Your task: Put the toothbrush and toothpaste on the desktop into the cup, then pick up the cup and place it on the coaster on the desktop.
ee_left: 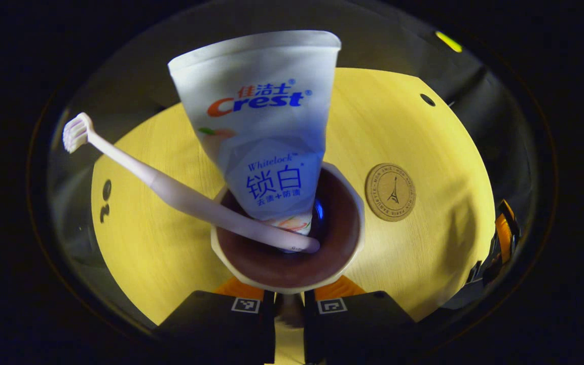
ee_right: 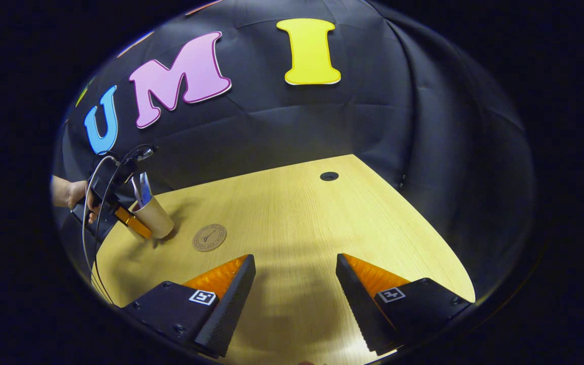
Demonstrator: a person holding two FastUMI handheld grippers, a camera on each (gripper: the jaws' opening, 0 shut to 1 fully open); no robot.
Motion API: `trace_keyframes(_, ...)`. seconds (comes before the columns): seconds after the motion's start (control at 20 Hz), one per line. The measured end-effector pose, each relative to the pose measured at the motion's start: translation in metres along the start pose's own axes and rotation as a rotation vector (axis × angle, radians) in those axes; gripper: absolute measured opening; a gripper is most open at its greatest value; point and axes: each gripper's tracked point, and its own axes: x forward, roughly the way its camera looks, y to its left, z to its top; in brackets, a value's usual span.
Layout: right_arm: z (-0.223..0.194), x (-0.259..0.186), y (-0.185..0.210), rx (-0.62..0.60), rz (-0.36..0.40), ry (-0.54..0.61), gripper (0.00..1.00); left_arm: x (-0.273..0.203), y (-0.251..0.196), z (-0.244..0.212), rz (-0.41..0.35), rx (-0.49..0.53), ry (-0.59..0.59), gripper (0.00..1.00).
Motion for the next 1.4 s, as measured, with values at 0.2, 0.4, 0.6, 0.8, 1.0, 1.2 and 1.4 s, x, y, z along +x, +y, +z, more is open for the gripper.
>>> trace_keyframes(0.2, 0.005, -0.008, -0.008, -0.002, -0.018, -0.02, 0.98, -0.004, -0.036, 0.016, -0.036, 0.06, -0.018, 0.26)
trace_keyframes(0.4, 0.004, -0.021, -0.02, 0.009, -0.039, -0.027, 0.98, 0.002, -0.074, 0.033, -0.059, 0.137, -0.022, 0.27)
trace_keyframes(0.6, 0.003, -0.031, -0.033, 0.03, -0.065, -0.03, 0.98, 0.012, -0.108, 0.047, -0.079, 0.195, -0.021, 0.26)
trace_keyframes(0.8, 0.003, -0.042, -0.038, 0.042, -0.072, -0.035, 0.98, 0.03, -0.127, 0.048, -0.066, 0.234, 0.015, 0.26)
trace_keyframes(1.0, 0.006, -0.049, -0.034, 0.033, -0.065, -0.043, 0.98, 0.04, -0.129, 0.048, -0.035, 0.235, 0.037, 0.27)
trace_keyframes(1.2, 0.008, -0.06, -0.03, 0.03, -0.075, -0.034, 0.98, 0.04, -0.128, 0.034, -0.003, 0.228, 0.083, 0.3)
trace_keyframes(1.4, 0.021, -0.082, -0.031, 0.04, -0.104, -0.047, 0.98, 0.034, -0.135, 0.029, -0.023, 0.204, 0.034, 0.51)
